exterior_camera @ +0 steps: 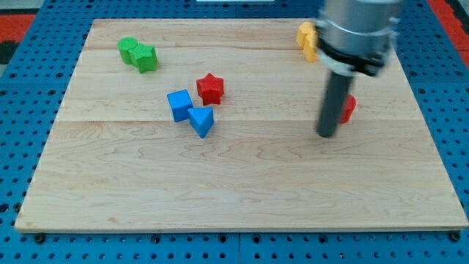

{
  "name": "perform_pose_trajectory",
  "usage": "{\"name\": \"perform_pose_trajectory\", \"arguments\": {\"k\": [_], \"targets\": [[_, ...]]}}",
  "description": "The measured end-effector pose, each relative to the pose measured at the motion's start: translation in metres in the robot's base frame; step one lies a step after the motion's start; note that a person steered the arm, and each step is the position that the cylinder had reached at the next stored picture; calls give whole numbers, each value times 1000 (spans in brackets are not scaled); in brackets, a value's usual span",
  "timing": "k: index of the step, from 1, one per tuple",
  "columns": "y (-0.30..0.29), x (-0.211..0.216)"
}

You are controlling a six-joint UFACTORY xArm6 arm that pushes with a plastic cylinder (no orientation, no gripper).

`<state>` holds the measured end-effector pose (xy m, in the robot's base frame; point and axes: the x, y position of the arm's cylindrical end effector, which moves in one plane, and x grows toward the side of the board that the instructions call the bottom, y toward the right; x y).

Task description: Slide the red circle to the yellow heart

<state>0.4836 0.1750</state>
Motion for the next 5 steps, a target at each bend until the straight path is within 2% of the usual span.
{"name": "perform_pose_trajectory", "arguments": {"k": [1, 2, 3, 4, 5], "targets": [[26, -29], [-16, -89], [11, -25], [-19, -24], [-33, -43]]}}
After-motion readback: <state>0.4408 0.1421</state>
